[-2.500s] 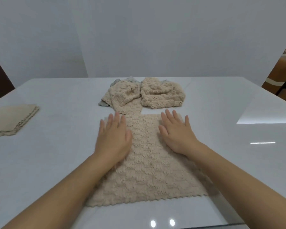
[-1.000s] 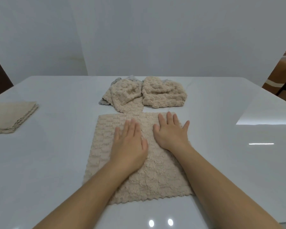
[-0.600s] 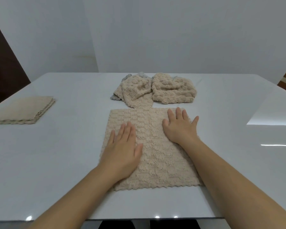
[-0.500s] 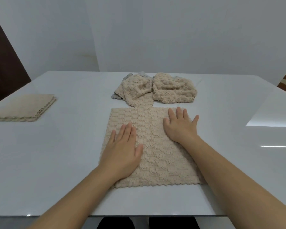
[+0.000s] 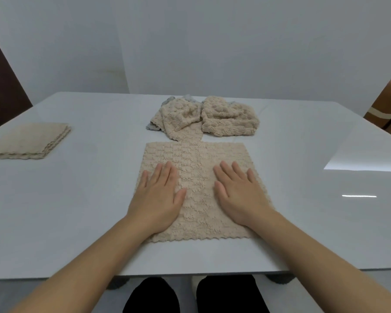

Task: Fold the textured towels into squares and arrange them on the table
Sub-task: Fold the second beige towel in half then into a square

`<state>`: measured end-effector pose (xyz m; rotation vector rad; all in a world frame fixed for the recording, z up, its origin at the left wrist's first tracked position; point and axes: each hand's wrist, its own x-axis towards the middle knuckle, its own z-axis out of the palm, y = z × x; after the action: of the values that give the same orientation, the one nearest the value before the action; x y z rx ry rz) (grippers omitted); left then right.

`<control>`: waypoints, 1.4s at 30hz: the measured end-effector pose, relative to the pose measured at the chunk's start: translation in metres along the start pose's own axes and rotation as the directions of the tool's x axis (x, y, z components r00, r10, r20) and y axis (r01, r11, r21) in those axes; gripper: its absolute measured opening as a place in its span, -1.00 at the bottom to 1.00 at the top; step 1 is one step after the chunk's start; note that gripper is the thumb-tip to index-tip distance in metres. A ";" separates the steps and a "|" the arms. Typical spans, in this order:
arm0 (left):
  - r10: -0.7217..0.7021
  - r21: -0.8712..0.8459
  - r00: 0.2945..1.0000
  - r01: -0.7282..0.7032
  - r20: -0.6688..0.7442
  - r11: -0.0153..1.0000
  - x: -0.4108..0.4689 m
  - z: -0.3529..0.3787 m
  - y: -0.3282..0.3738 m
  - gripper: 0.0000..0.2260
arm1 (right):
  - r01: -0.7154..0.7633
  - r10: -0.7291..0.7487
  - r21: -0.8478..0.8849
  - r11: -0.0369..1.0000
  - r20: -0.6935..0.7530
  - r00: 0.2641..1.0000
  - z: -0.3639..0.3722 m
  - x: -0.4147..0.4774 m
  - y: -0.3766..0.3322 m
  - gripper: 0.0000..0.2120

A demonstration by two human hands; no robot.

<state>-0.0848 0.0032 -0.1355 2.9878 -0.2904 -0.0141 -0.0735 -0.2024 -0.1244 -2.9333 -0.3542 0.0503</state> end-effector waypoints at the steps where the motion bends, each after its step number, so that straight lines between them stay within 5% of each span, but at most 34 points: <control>1: 0.012 0.004 1.000 -0.012 -0.005 1.000 -0.003 -0.001 -0.004 -0.32 | -0.012 0.012 -0.002 1.000 -0.009 1.000 -0.003 -0.004 0.008 -0.48; 8: 0.059 0.113 0.994 -0.048 -0.094 0.992 -0.030 -0.016 -0.031 -0.21 | -0.035 0.032 -0.045 0.998 -0.076 0.997 -0.019 -0.033 0.052 -0.52; 12: 0.359 0.032 0.872 -0.370 -0.333 0.929 -0.047 -0.030 -0.015 -0.57 | 0.156 -0.132 0.089 0.984 -0.226 0.965 -0.025 -0.051 0.031 -0.61; 17: 0.587 -0.017 0.789 -0.600 -0.182 0.800 -0.057 -0.026 0.008 -0.78 | 0.389 -0.355 0.217 0.895 -0.180 0.917 -0.017 -0.070 0.003 -0.75; 21: 0.532 -0.008 0.800 -0.555 -0.278 0.831 -0.056 -0.018 0.015 -0.82 | 0.370 -0.352 0.195 0.908 -0.124 0.928 -0.012 -0.071 -0.001 -0.66; 27: 0.434 -0.033 0.835 -0.472 -0.339 0.881 -0.057 -0.015 0.011 -0.88 | 0.380 -0.344 0.055 0.923 -0.326 0.881 -0.001 -0.067 0.000 -0.76; 35: 0.318 -0.035 0.870 -0.357 -0.377 0.934 -0.070 -0.013 -0.032 -0.73 | 0.305 -0.259 0.067 0.950 -0.373 0.891 -0.006 -0.071 0.031 -0.83; 39: 0.216 -0.152 0.900 -0.291 -0.379 0.945 -0.075 -0.016 -0.049 -0.68 | 0.268 -0.209 0.150 0.952 -0.325 0.922 -0.012 -0.072 0.052 -0.83; 42: 0.084 -0.371 0.932 -0.222 -0.353 0.902 -0.080 -0.020 -0.054 -0.84 | 0.249 -0.165 0.274 0.929 -0.295 0.941 -0.016 -0.077 0.064 -0.83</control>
<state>-0.1530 0.0739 -0.1240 2.4889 -0.4251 0.3914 -0.1324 -0.2850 -0.1197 -2.5338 -0.5577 -0.2913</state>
